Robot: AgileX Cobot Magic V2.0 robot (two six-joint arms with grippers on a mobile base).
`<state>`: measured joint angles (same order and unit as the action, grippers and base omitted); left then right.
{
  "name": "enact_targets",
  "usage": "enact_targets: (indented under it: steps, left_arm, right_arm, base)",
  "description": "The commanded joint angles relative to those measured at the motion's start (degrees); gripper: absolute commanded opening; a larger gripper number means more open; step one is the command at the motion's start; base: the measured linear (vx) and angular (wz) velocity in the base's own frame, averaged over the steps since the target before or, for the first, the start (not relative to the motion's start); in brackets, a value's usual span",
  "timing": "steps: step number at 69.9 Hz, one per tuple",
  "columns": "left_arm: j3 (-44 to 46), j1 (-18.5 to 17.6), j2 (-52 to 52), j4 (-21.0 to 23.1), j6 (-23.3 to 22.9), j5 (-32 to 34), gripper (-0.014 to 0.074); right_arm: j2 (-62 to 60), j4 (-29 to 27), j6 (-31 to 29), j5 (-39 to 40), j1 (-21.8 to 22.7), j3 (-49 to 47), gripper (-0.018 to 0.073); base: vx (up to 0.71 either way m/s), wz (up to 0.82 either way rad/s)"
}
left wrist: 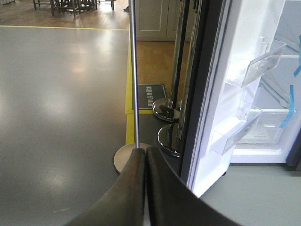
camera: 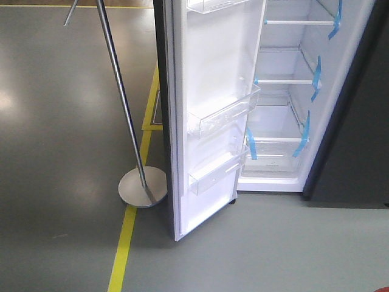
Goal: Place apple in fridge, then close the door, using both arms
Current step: 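Drive closer to the open refrigerator door holding the apple, then approach the refrigerator door bins and stop in front of them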
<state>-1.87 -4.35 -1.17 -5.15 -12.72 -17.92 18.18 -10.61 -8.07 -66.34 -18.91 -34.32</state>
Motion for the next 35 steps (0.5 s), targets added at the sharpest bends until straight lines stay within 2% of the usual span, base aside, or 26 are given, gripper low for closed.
enact_targets:
  steps: [1, 35]
  left_arm:
    - [1.8, -0.2, -0.3, 0.0, -0.5, 3.6, -0.0006]
    - [1.8, -0.2, -0.3, 0.0, -0.5, 3.6, -0.0006]
  right_arm:
    - [0.5, -0.5, -0.2, 3.7, 0.1, -1.5, 0.0381]
    - [0.5, -0.5, -0.2, 3.7, 0.1, -1.5, 0.0381]
  base:
    - [0.12, 0.00]
    - [0.12, -0.02]
